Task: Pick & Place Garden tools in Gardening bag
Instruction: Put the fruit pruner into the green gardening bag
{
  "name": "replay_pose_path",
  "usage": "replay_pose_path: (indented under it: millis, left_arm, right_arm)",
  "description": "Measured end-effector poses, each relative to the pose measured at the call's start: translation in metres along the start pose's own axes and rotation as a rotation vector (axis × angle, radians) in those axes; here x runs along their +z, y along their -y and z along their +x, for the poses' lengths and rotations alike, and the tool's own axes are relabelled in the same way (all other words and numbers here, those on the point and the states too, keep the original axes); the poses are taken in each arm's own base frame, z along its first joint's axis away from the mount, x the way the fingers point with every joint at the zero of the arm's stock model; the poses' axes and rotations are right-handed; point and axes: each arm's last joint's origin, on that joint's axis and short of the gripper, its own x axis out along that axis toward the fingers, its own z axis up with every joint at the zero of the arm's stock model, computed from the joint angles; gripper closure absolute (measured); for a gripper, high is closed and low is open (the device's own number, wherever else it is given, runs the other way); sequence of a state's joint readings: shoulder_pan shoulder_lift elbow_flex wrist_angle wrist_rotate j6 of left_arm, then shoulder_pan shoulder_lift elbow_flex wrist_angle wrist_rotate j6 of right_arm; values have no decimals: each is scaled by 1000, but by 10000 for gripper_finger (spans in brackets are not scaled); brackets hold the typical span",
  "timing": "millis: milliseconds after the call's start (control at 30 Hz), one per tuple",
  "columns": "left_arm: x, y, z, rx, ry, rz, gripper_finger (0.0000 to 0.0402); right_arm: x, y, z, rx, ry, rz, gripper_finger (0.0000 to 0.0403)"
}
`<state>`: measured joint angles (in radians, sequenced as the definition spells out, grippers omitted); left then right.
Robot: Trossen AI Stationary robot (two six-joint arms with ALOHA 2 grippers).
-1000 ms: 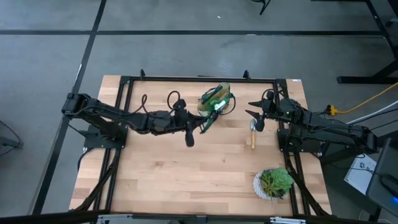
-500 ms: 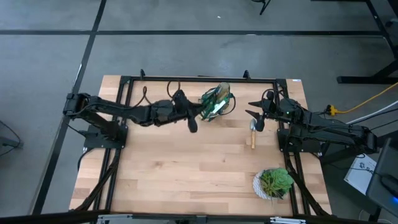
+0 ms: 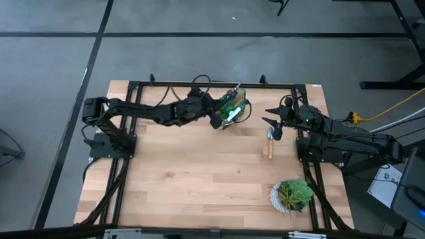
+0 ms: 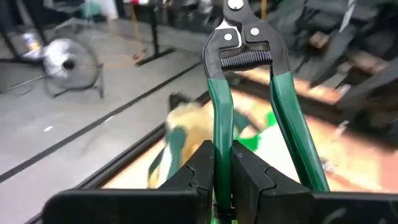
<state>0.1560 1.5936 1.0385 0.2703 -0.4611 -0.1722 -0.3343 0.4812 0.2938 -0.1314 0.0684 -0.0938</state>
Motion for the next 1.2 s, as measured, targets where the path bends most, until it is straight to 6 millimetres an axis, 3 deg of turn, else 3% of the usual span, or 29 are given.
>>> replay_pose_path:
  millis: [633, 1200]
  left_arm:
    - [-5, 5, 8, 47, -4, 57, 373]
    - [-39, 5, 57, 44, 117, -18, 372]
  right_arm:
    - [0, 0, 0, 1, 0, 0, 217]
    - [0, 0, 0, 0, 0, 0, 217]
